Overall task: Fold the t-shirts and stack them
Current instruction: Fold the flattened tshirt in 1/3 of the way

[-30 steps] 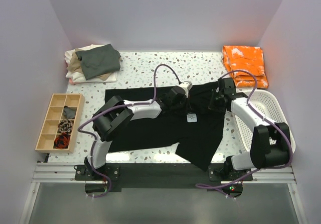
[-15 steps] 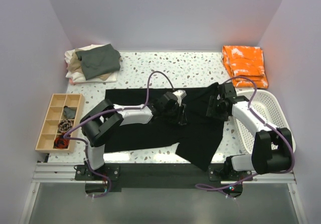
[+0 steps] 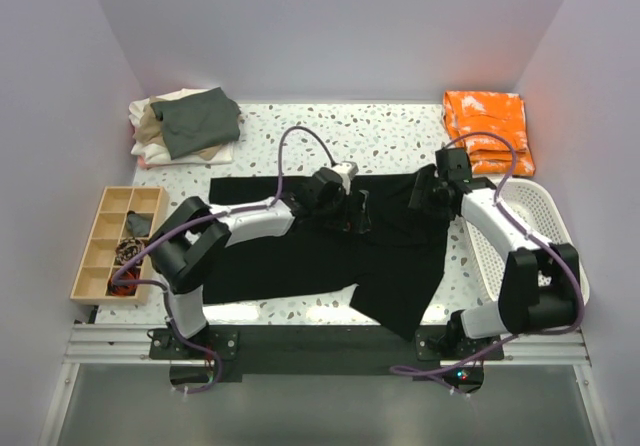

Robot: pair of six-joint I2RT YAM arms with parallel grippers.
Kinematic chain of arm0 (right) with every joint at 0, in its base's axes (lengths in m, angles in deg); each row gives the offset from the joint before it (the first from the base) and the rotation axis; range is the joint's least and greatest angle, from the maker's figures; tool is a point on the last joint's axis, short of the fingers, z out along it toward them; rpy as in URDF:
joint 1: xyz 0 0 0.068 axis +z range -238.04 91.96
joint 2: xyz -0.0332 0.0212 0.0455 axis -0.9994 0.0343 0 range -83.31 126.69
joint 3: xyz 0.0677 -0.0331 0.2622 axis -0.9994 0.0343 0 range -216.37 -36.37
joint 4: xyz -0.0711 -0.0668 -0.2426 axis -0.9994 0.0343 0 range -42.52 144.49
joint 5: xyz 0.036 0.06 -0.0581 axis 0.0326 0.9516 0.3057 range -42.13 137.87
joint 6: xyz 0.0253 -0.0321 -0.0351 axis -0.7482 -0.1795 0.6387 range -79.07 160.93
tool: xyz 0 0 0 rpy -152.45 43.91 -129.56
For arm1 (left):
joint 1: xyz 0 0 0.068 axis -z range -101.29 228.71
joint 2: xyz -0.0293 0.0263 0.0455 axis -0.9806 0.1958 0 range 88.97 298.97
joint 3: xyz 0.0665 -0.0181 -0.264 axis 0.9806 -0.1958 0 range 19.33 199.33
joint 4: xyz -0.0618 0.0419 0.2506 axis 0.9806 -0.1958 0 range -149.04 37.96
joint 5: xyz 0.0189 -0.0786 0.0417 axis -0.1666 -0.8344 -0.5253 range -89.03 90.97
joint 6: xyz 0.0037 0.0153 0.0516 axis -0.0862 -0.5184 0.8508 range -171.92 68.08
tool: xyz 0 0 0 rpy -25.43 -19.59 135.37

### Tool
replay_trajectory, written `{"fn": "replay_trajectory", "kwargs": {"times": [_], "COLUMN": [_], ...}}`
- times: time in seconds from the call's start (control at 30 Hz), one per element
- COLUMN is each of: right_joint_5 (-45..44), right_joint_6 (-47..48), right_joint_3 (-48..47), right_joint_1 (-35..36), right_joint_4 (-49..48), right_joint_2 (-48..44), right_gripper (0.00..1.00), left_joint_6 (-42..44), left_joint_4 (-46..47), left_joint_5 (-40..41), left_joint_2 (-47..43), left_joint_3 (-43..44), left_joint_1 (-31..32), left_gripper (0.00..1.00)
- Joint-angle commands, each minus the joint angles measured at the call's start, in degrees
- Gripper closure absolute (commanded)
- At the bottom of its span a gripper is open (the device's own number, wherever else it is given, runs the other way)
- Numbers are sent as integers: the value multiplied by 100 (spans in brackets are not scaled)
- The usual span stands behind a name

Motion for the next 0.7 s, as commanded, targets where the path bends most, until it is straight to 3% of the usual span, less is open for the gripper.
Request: {"fn": "replay_trajectory", "kwargs": {"times": [0.0, 0.37, 0.67], "right_joint_5": [102, 314, -495], "right_joint_6": [-117, 6, -29], "right_joint_3": [-546, -1593, -2374], "right_joint_1": [3, 3, -23], "right_joint_4": [-775, -1075, -628], "right_joint_2": [846, 2176, 3273], "right_gripper": [33, 34, 33], "left_joint_6": [139, 640, 570], "left_joint_4": [225, 366, 357], "left_joint_5": [164, 648, 674], "left_joint_2": [-459, -1057, -794], "left_joint_3": [-6, -797, -1412], "left_joint_1": [-741, -1893, -2491], "left_gripper": [0, 0, 0]}}
